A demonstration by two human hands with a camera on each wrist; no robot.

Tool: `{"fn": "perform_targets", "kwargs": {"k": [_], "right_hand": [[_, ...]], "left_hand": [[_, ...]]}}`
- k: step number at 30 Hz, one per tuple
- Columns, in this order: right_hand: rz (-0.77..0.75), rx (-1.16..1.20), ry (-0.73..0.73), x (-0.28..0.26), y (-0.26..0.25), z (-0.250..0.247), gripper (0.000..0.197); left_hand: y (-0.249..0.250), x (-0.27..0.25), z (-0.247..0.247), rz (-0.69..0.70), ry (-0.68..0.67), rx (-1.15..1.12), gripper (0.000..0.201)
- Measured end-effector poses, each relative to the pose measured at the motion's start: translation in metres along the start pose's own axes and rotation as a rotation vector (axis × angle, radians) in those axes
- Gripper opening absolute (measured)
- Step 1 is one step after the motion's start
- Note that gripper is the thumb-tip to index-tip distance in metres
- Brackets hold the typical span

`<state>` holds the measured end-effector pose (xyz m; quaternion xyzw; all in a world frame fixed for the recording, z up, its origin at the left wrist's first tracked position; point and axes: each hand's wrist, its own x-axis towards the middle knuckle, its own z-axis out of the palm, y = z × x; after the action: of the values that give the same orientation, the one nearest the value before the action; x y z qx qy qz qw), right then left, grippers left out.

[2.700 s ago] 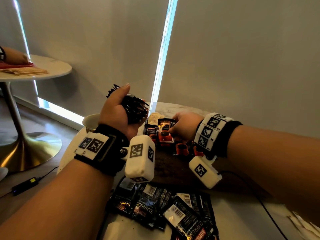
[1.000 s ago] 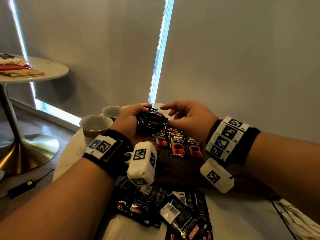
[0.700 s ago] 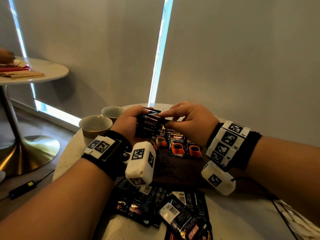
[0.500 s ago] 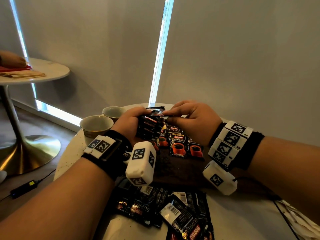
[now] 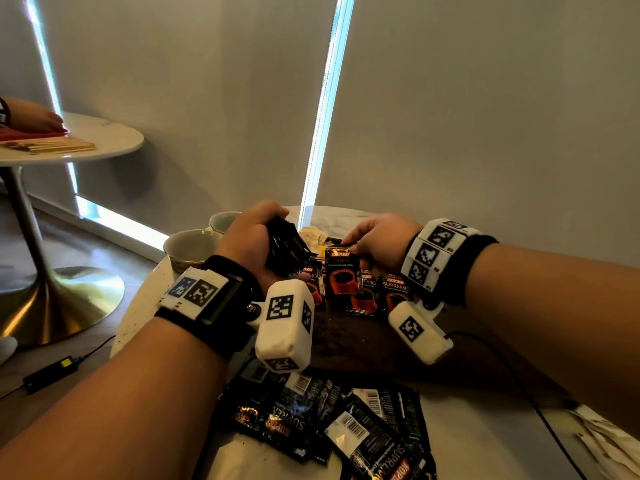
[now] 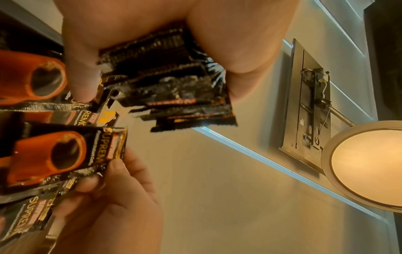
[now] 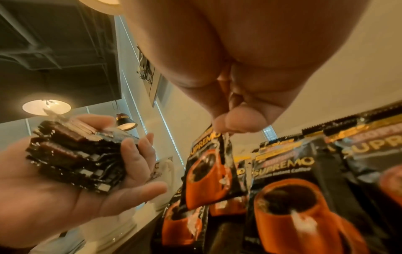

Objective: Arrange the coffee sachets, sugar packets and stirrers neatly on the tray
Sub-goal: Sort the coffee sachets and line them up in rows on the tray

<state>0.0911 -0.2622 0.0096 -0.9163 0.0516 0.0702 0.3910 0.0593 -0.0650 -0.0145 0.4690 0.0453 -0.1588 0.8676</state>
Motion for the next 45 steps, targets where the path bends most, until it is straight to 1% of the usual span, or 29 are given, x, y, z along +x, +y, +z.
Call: {"fn": "perform_targets", "kwargs": {"k": [2, 3, 8, 13, 18, 21, 23, 24, 27, 31, 34, 37, 42, 45], "right_hand": [[-0.008, -0.116, 0.043, 0.009, 0.000, 0.007, 0.024], [-0.005, -0.139, 0.053, 0.012, 0.000, 0.010, 0.026], [0.018, -0.179, 0.033, 0.021, -0.002, 0.023, 0.029], [0.029, -0.236, 0.040, 0.024, -0.004, 0.027, 0.029], [0.049, -0.192, 0.043, 0.027, -0.004, 0.031, 0.030], [0.159, -0.094, -0.030, 0.026, -0.005, 0.035, 0.029], [0.180, -0.122, -0.059, 0.025, -0.007, 0.036, 0.027], [0.159, -0.136, -0.038, 0.024, -0.009, 0.037, 0.025], [0.050, -0.147, 0.026, 0.024, -0.006, 0.035, 0.028], [0.000, -0.150, 0.061, 0.021, -0.003, 0.030, 0.018], [-0.021, -0.149, 0.085, 0.018, -0.003, 0.027, 0.014], [-0.013, -0.130, 0.089, 0.012, -0.003, 0.024, 0.016], [-0.047, -0.142, 0.077, -0.001, -0.004, 0.020, 0.014], [-0.058, -0.048, 0.041, -0.015, -0.007, 0.015, 0.014]], "left_hand": [[0.000, -0.001, 0.001, -0.004, -0.001, 0.019, 0.016], [0.000, -0.001, 0.001, -0.012, 0.000, 0.022, 0.017], [-0.002, 0.002, 0.000, -0.044, -0.023, 0.029, 0.014], [-0.006, 0.006, 0.000, -0.065, -0.029, 0.109, 0.016], [-0.011, 0.010, -0.001, -0.074, -0.061, 0.112, 0.017], [-0.012, 0.013, -0.002, -0.070, -0.071, 0.119, 0.023], [-0.012, 0.014, -0.002, -0.074, -0.083, 0.134, 0.023], [-0.012, 0.014, -0.003, -0.075, -0.083, 0.143, 0.022], [-0.012, 0.015, -0.004, -0.069, -0.080, 0.142, 0.021], [-0.014, 0.018, -0.005, -0.053, -0.061, 0.138, 0.023], [-0.013, 0.018, -0.005, -0.048, -0.055, 0.152, 0.023], [-0.013, 0.019, -0.005, -0.030, -0.047, 0.136, 0.020], [-0.012, 0.019, -0.005, -0.034, -0.048, 0.113, 0.017], [-0.010, 0.018, -0.007, -0.048, -0.064, 0.105, 0.017]]}}
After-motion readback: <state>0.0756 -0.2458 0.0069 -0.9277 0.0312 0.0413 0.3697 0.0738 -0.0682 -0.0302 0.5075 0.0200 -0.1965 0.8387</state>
